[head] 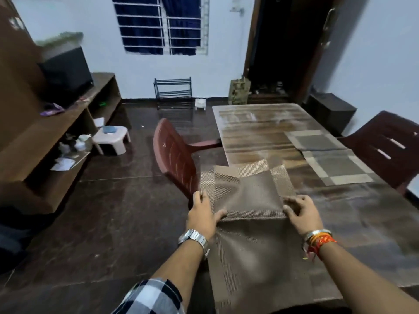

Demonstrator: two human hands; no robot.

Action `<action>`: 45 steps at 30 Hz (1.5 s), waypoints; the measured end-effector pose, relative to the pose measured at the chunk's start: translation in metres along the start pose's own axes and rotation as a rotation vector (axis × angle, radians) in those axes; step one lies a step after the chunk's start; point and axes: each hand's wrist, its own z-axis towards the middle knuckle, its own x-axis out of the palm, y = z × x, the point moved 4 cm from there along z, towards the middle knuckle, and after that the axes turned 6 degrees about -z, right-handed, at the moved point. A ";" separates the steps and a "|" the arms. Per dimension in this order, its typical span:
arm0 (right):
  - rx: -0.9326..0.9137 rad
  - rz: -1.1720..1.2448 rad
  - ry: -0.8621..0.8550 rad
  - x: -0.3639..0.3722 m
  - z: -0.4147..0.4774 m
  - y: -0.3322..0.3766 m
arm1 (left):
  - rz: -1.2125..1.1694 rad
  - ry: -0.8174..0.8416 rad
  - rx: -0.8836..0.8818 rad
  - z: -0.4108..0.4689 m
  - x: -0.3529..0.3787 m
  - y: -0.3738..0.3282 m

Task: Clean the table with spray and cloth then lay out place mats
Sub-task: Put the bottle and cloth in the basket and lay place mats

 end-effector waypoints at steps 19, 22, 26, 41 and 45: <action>0.083 -0.570 0.424 0.199 0.294 -0.058 | 0.309 0.173 0.203 0.328 0.193 -0.062; 0.140 -0.528 0.488 0.229 0.303 -0.057 | 0.303 0.218 0.227 0.348 0.222 -0.055; 0.098 -0.567 0.470 0.241 0.334 -0.064 | 0.276 0.194 0.155 0.378 0.235 -0.049; 0.064 -0.603 0.388 0.248 0.390 -0.075 | 0.262 0.146 0.085 0.420 0.246 -0.069; 0.063 -0.593 0.380 0.249 0.390 -0.076 | 0.274 0.182 0.071 0.419 0.245 -0.070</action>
